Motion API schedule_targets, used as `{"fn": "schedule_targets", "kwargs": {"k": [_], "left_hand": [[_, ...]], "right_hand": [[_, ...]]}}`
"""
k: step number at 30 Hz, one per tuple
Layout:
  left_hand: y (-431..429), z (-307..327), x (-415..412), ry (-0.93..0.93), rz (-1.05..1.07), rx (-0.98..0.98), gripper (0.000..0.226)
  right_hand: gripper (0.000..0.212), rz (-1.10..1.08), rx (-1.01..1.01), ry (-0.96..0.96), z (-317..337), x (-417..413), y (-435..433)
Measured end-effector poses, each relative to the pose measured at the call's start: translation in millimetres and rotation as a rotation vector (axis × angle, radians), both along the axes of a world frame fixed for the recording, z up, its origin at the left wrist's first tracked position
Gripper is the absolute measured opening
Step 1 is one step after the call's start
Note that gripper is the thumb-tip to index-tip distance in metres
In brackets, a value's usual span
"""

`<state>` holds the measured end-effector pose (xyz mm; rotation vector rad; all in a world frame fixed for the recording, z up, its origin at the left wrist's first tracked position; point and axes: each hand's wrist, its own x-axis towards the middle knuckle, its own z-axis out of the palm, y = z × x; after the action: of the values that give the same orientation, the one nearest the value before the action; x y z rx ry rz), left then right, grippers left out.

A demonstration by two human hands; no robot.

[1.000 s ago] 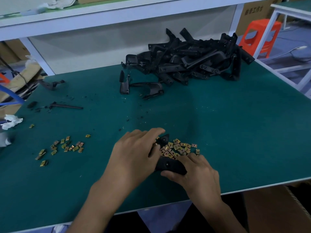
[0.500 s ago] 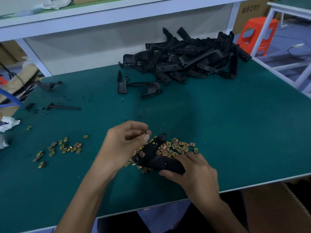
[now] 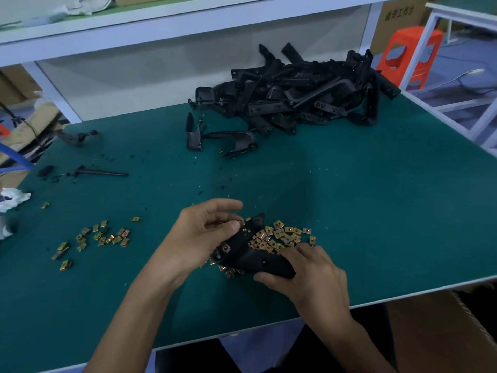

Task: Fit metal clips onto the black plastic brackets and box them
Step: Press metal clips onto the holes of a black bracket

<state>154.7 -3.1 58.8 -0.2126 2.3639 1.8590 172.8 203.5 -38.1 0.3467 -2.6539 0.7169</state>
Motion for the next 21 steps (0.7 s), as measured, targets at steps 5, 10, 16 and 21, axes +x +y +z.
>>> {"fn": "schedule_targets", "kwargs": {"k": [5, 10, 16, 21], "left_hand": [[-1.9, 4.7, -5.5, -0.045, -0.026, -0.063, 0.029], [-1.4, 5.4, -10.1, -0.048, 0.012, -0.004, 0.027], [-6.1, 10.9, -13.7, -0.093, -0.106, -0.084, 0.027], [-20.0, 32.4, -28.4, -0.159, -0.368, -0.306, 0.032]], "right_hand": [[0.062, 0.006, -0.004, -0.004, -0.6, 0.2, 0.8], [0.060, -0.001, -0.005, 0.002, 1.7, 0.6, 0.5], [0.061, 0.015, 0.009, -0.005, 1.4, 1.0, 1.3], [0.056, 0.016, 0.023, 0.045, -0.1, -0.4, 0.2]]}}
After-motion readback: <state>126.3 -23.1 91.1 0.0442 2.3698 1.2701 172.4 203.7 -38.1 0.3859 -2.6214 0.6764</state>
